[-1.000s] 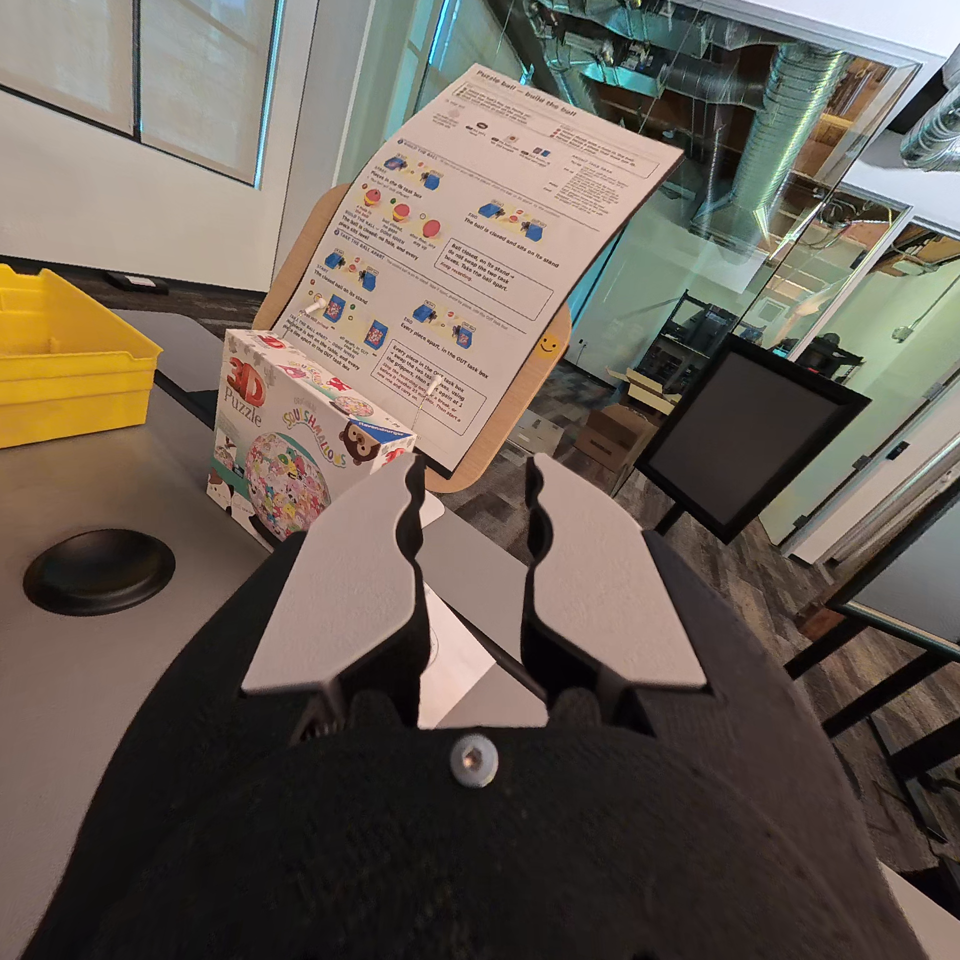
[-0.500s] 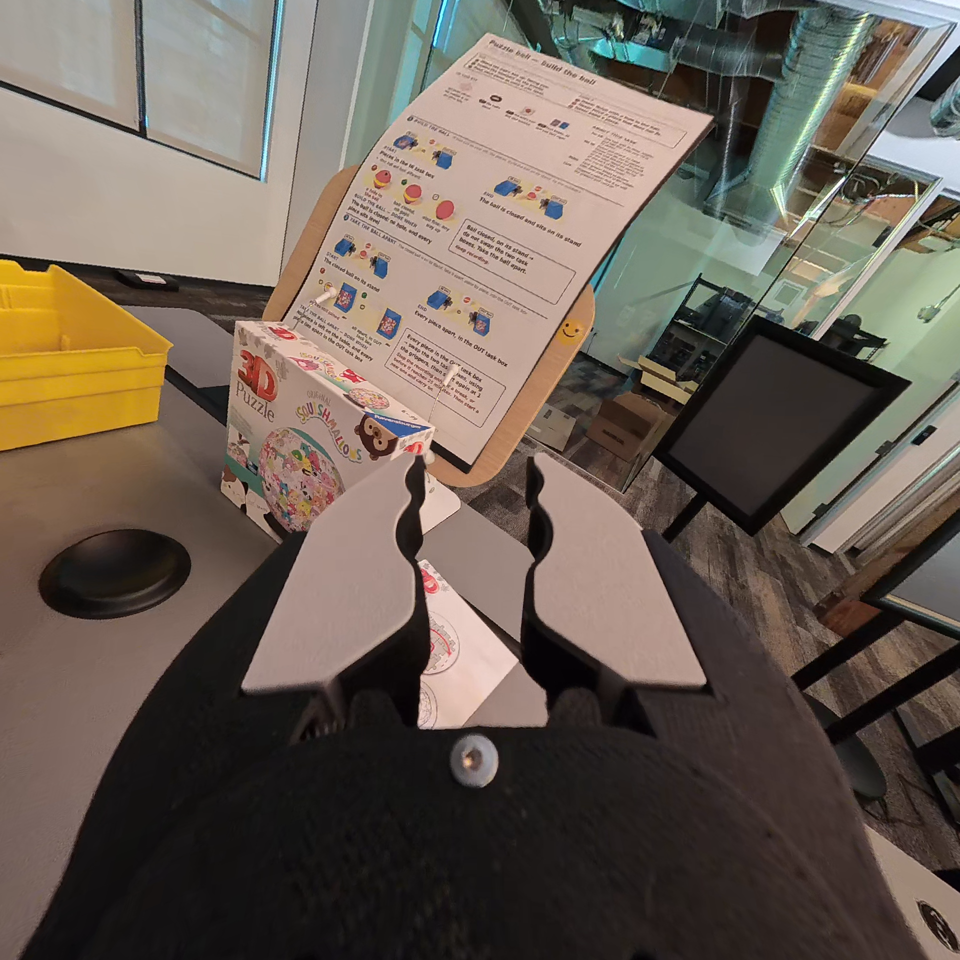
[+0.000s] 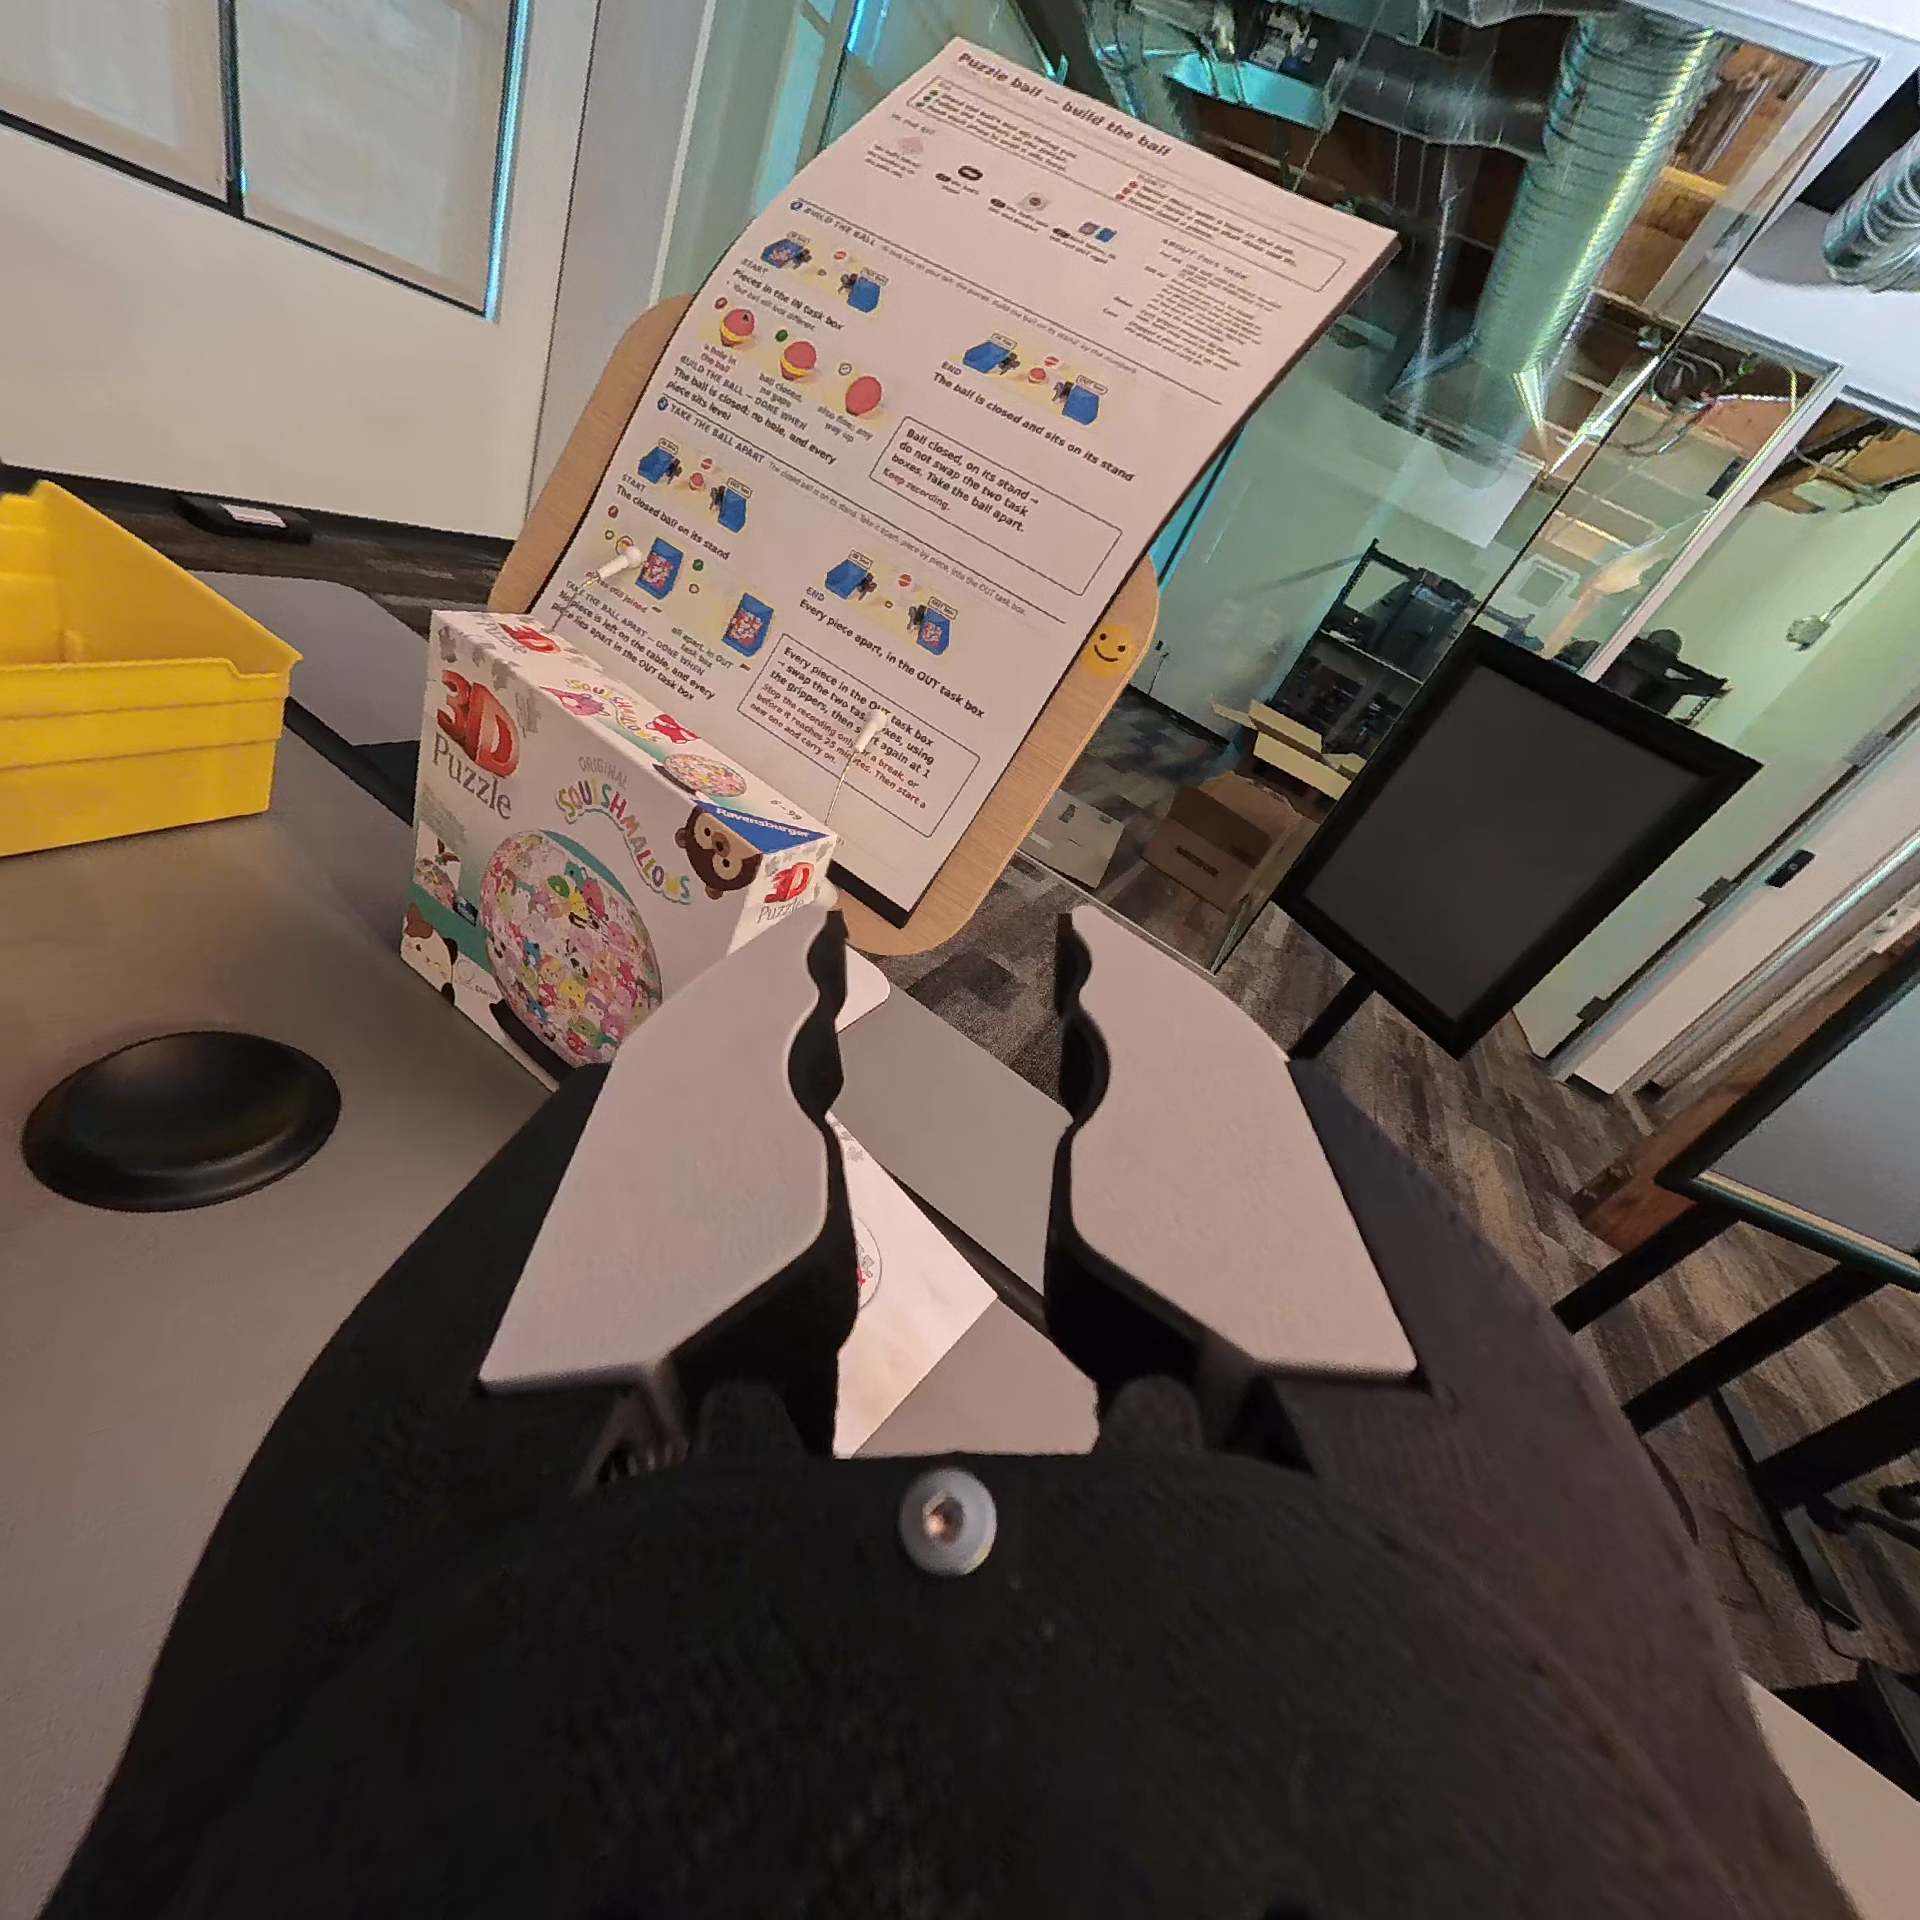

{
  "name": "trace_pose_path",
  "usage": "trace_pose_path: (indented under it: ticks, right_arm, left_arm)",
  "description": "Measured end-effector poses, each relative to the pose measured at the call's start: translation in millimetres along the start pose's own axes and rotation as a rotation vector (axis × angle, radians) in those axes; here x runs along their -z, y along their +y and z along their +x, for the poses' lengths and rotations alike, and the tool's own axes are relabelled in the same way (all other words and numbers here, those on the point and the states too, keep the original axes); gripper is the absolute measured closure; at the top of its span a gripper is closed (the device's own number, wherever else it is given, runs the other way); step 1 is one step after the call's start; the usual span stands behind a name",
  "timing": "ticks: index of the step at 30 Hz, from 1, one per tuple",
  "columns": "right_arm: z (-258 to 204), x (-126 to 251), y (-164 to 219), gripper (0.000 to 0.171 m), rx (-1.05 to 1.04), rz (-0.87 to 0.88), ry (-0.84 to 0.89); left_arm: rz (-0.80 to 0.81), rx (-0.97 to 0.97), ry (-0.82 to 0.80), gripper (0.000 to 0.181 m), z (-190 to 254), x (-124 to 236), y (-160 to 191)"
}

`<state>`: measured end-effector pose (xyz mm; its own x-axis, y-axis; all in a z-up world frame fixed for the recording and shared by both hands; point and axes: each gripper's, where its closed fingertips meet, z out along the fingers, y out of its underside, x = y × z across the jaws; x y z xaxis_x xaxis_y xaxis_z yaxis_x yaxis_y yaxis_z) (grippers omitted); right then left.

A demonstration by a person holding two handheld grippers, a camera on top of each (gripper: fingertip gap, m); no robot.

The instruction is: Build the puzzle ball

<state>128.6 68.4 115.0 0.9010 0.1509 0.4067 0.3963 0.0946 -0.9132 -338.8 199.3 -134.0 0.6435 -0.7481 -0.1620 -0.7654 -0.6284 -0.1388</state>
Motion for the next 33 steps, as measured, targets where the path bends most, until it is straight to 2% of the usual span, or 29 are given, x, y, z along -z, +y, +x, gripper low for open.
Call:
trace_pose_path:
  ticks: [9, 11, 33]
  right_arm:
    - [6, 5, -4, 0.132, -0.002, 0.015, 0.009]
    - [6, 5, -5, 0.132, -0.004, 0.018, 0.008]
    - [-1, -2, 2, 0.132, 0.005, -0.007, -0.013]
  left_arm:
    - [-0.08, 0.024, -0.097, 0.142, -3, -10, 0]
    - [-0.083, 0.028, -0.113, 0.15, -6, -10, 1]
    - [0.064, 0.145, 0.089, 0.173, -15, 12, 6]
